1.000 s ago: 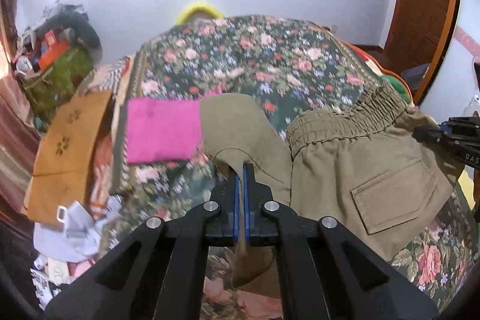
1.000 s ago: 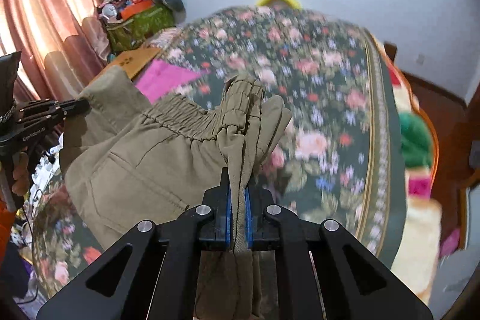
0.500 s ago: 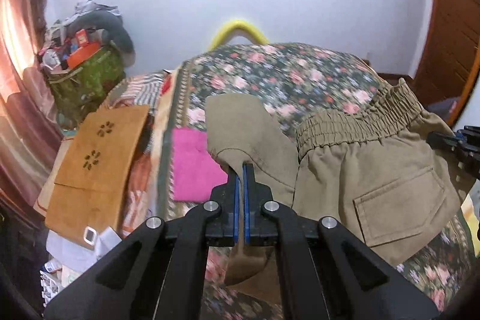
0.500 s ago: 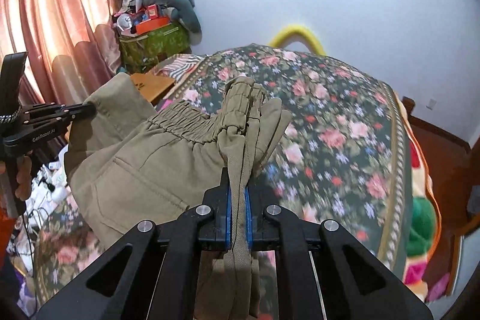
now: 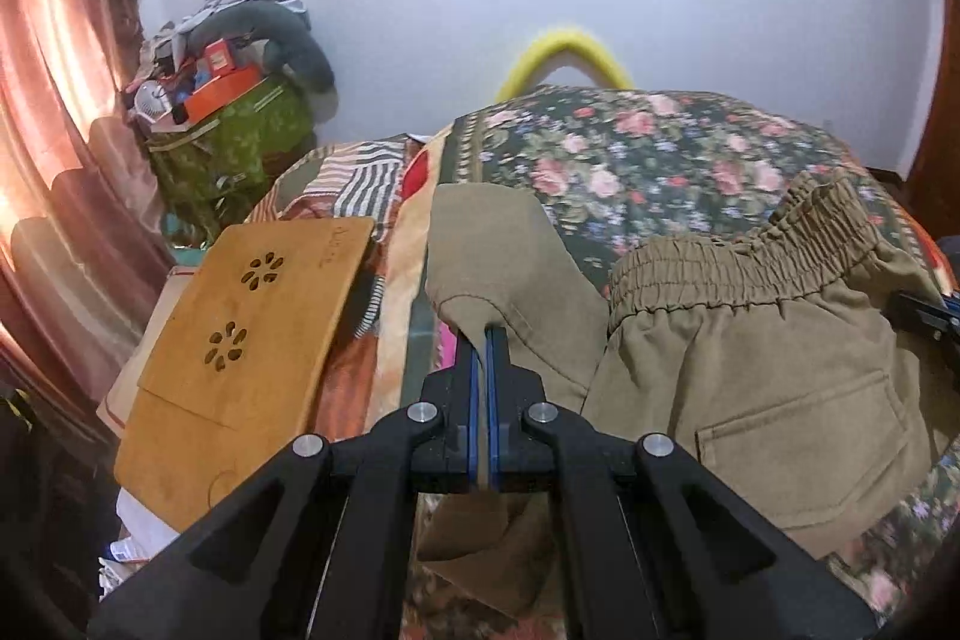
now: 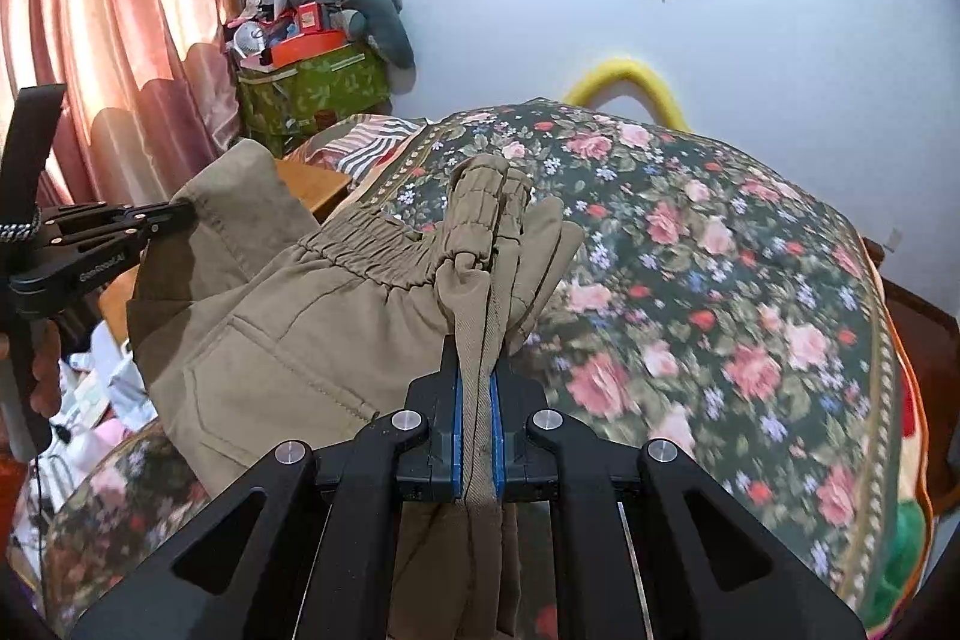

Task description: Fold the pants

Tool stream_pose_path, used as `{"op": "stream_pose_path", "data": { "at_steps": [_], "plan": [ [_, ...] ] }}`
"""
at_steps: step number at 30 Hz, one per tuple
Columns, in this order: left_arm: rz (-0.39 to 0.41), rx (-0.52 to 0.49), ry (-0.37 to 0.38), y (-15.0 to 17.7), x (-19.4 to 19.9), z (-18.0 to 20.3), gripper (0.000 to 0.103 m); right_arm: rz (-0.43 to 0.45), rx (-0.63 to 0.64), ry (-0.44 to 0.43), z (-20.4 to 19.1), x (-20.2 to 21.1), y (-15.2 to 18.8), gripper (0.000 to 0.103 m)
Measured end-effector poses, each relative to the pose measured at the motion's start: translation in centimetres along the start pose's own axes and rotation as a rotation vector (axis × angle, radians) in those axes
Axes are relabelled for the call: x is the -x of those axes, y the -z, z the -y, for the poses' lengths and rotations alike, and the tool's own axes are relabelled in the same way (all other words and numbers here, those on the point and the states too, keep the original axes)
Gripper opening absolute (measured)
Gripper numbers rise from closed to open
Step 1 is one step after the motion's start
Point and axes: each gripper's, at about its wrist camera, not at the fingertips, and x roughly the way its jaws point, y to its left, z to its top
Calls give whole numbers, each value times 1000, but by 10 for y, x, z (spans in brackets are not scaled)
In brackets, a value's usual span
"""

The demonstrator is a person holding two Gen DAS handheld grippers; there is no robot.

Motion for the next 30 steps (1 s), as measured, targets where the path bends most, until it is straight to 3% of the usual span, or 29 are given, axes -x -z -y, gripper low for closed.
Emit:
{"op": "stream_pose_path", "data": {
  "at_steps": [6,12,17,23,28,30],
  "plan": [
    [11,31,-24,1,-55,-11,2,-23,30,24,-7,-48,3,6],
    [-107,59,-46,33,-113,-17,2,-91,27,23,-4,-80,24,6],
    [-204,64,-47,69,-136,-27,5,-115,8,6,1,-79,31,12],
    [-249,51,-40,89,-113,-38,6,-121,34,25,0,-44,36,19],
    [-222,52,11,87,-56,-39,11,-75,9,13,0,0,40,20],
    [-187,50,34,83,-24,-36,18,-36,10,-1,-6,25,39,20]
  ]
}}
